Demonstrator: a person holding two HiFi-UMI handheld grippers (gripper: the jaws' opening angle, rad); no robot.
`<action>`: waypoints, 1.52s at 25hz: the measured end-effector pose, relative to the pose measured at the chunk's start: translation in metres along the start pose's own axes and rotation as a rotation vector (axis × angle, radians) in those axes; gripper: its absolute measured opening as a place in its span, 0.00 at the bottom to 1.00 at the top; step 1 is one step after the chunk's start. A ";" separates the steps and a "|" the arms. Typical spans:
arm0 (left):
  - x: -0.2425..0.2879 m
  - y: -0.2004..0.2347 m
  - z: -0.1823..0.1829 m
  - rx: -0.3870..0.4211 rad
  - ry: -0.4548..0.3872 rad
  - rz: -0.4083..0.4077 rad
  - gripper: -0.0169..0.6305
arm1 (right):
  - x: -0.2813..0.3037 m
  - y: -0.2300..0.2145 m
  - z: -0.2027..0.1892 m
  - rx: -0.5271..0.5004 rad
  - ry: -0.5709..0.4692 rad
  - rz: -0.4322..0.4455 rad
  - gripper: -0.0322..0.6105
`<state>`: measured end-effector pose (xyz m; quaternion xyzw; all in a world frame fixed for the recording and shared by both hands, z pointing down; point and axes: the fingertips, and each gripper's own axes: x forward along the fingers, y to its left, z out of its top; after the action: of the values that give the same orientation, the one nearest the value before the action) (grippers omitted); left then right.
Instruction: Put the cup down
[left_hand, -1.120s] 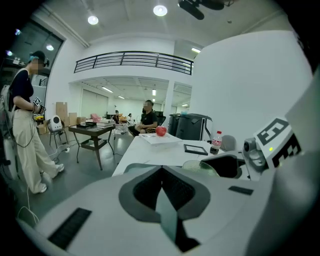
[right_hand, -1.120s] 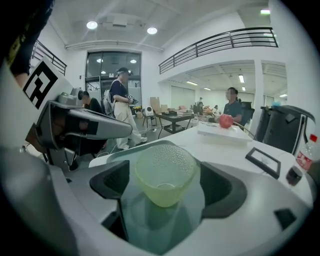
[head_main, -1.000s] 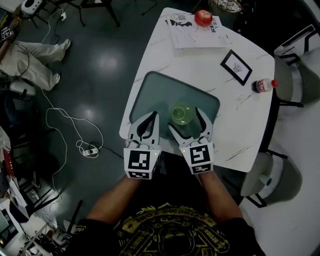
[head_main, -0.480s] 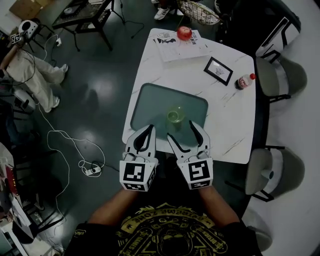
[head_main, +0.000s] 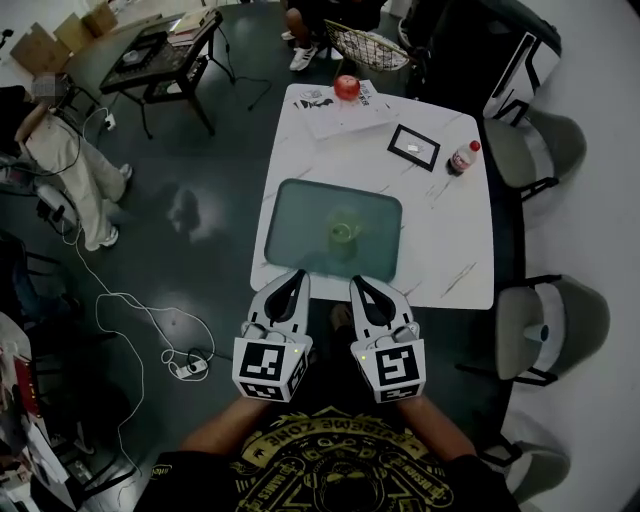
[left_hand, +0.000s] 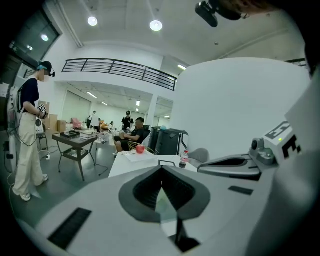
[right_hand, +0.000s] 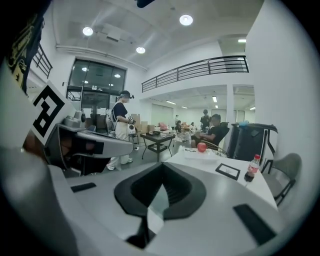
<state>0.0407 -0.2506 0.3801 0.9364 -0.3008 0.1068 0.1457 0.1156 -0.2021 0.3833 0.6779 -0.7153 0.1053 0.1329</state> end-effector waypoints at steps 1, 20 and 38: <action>-0.006 -0.004 0.003 0.005 -0.006 -0.014 0.04 | -0.005 0.003 0.002 0.001 -0.003 -0.010 0.06; -0.079 -0.070 -0.004 0.042 -0.022 -0.174 0.04 | -0.098 0.032 0.008 0.013 0.006 -0.105 0.06; -0.139 -0.214 -0.029 0.076 -0.062 -0.094 0.04 | -0.243 0.009 -0.042 -0.040 -0.024 -0.014 0.06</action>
<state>0.0537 -0.0004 0.3226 0.9572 -0.2566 0.0822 0.1055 0.1200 0.0413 0.3421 0.6813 -0.7140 0.0821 0.1385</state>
